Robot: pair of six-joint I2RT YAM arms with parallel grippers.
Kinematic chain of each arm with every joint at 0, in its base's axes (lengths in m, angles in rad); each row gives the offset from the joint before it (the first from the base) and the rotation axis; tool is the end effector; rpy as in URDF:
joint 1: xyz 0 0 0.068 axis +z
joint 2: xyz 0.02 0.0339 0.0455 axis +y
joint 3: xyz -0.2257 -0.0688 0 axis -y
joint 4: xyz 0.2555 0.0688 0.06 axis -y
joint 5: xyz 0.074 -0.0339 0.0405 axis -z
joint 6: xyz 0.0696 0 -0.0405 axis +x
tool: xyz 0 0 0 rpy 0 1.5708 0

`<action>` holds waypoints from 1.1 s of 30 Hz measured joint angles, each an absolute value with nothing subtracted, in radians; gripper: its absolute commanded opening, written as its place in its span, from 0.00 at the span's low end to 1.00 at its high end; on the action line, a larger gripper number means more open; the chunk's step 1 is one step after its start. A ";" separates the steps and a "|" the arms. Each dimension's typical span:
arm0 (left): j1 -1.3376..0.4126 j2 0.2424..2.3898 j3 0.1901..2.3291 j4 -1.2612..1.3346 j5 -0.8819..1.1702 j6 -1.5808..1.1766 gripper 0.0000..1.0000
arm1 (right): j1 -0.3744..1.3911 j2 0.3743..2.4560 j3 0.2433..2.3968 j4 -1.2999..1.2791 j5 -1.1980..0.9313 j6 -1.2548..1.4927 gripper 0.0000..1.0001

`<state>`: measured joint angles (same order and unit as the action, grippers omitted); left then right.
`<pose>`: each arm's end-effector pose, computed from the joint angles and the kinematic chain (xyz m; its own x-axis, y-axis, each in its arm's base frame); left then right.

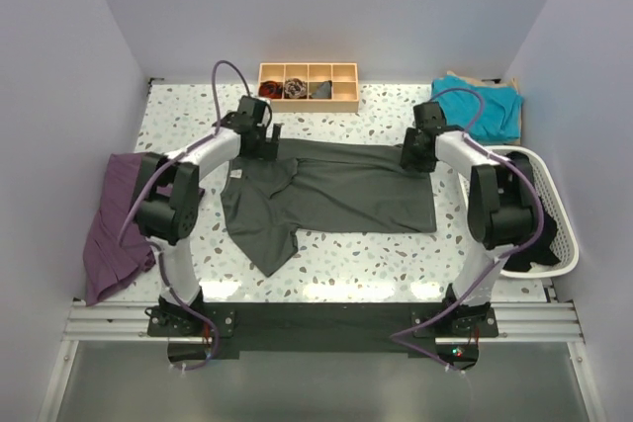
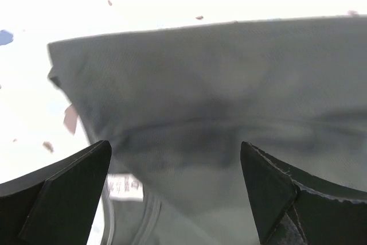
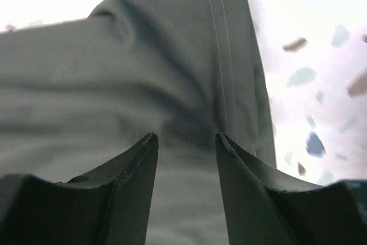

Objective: Fold and stack the t-shirts
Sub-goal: Fold the flattened tshirt in 1/3 of the way, then grap the side of the flattened tshirt closest away from the robot with both arms

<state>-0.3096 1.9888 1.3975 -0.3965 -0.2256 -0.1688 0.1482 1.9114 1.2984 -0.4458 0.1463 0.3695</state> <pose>0.4193 -0.1178 0.1087 -0.8140 0.0885 -0.5741 0.0435 0.9948 0.0916 0.4059 0.0503 0.1038 -0.8313 0.2371 -0.5027 0.2410 0.9688 0.0584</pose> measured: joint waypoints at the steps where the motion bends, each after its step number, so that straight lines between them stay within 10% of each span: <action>1: -0.310 1.951 1.376 -0.397 -0.215 -0.168 1.00 | 0.147 1.876 1.277 -0.448 0.139 0.368 0.52; 21: -0.538 1.037 0.489 -0.251 -0.042 -0.553 0.96 | 0.144 1.134 0.630 -0.548 0.112 0.533 0.56; 33: -0.551 0.878 0.392 -0.274 -0.057 -0.648 0.84 | 0.144 1.047 0.614 -0.621 0.149 0.645 0.58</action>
